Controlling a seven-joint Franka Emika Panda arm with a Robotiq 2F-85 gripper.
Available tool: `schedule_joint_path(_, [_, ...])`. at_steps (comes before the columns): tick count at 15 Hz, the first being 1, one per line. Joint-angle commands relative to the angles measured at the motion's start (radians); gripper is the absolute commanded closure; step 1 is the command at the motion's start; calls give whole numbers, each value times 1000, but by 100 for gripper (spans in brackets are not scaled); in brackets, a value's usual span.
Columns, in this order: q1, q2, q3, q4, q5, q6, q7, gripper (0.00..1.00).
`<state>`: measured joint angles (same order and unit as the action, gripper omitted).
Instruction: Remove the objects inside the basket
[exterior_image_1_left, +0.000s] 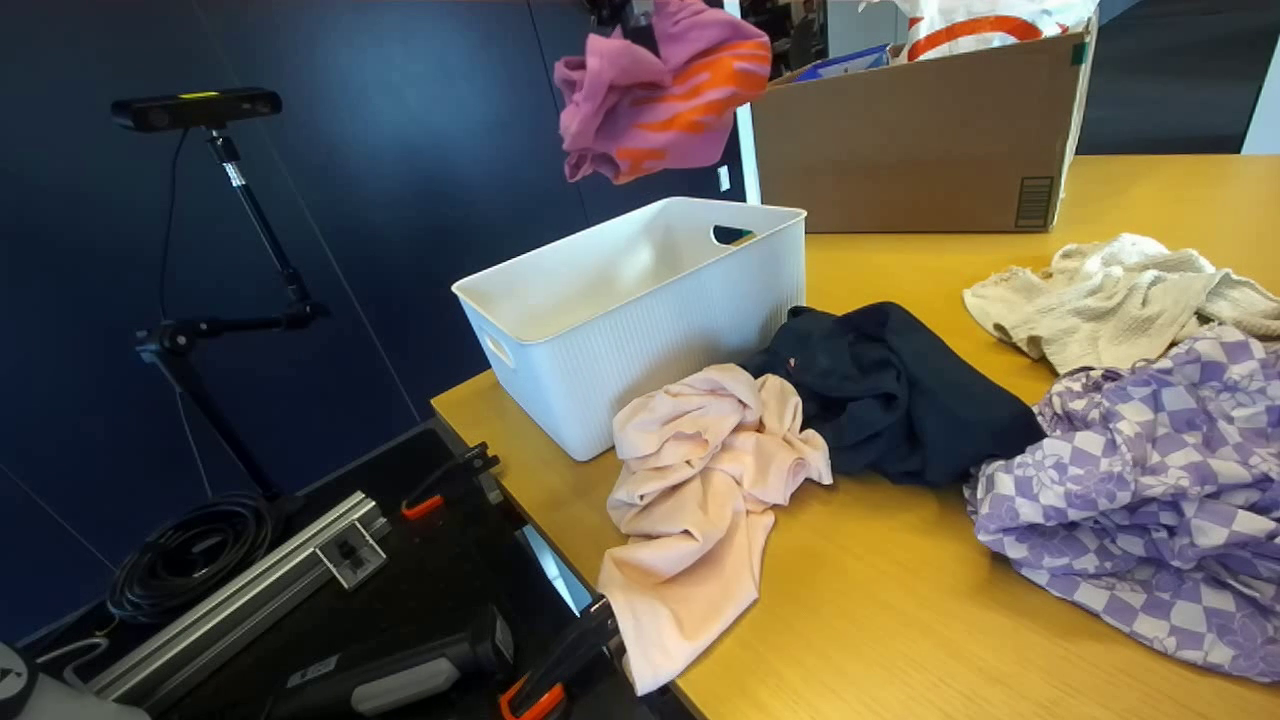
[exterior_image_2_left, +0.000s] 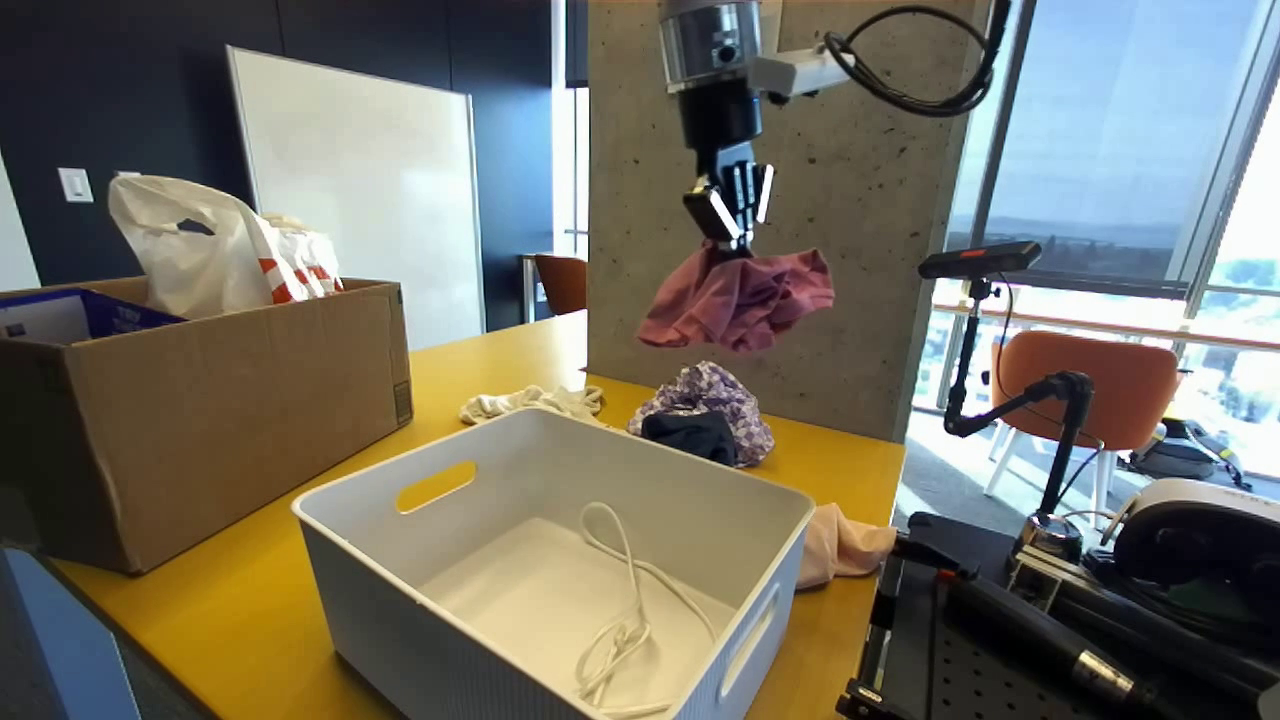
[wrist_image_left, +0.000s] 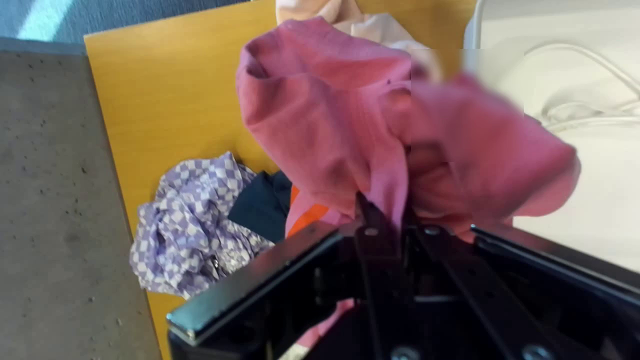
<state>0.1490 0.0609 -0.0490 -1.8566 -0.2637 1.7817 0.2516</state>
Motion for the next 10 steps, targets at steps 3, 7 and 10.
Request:
schedule_joint_path(3, [-141,-210,-19,-361,-23,116,-16,98])
schedule_joint_path(7, [-248,-151,-68,-484,-73,331,-29,98])
schedule_joint_path(10, [-296,-66,-95,-491,-91,455,-22,98])
